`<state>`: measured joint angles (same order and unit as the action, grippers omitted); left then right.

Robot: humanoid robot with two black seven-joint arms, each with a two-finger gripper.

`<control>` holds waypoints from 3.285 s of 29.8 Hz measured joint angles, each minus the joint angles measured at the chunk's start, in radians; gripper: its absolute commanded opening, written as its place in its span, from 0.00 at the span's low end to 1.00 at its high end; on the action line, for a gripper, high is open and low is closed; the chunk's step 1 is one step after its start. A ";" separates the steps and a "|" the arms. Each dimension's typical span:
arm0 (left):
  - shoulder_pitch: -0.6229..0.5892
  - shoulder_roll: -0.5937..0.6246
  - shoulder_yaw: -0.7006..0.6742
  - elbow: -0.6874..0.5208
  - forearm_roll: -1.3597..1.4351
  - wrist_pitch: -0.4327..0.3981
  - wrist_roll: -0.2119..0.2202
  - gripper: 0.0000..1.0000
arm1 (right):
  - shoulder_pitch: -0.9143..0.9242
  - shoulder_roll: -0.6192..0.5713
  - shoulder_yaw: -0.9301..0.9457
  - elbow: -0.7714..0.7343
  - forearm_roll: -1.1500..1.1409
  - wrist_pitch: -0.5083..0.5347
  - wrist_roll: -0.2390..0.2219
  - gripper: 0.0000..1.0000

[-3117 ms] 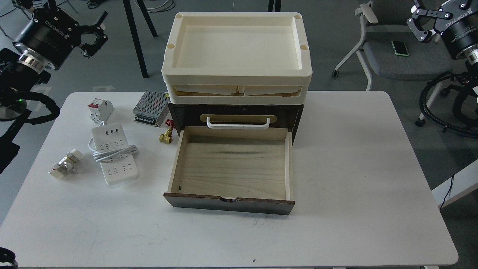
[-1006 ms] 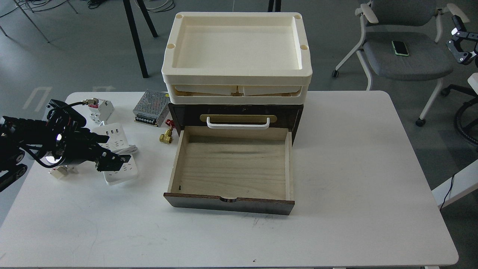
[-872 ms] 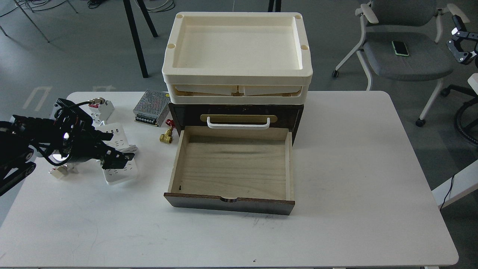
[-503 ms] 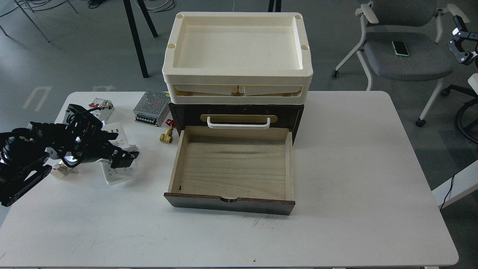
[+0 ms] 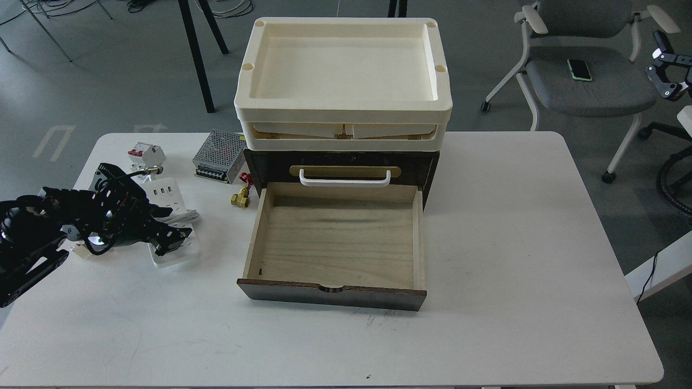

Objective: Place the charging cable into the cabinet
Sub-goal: 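Lower the left gripper onto the white power strip and cable and grasp them, then lift the power strip and carry it over the open wooden drawer, then lower the power strip into the drawer, release it, and withdraw the left gripper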

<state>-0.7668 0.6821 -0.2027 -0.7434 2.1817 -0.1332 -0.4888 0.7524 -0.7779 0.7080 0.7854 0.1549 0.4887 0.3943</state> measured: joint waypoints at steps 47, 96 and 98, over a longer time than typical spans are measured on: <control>-0.142 0.537 0.031 -0.960 -0.556 -0.219 0.001 0.00 | -0.023 -0.004 0.002 -0.006 0.000 0.000 0.000 1.00; -0.098 -0.273 0.044 -0.210 -0.793 -0.302 0.000 0.32 | -0.057 -0.014 0.007 -0.005 0.001 0.000 0.001 1.00; -0.093 -0.286 0.044 -0.209 -0.795 -0.302 0.000 0.41 | -0.058 -0.014 0.007 -0.005 0.001 0.000 0.001 1.00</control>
<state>-0.8595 0.3959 -0.1584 -0.9526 1.3869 -0.4354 -0.4890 0.6944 -0.7918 0.7148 0.7808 0.1563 0.4887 0.3957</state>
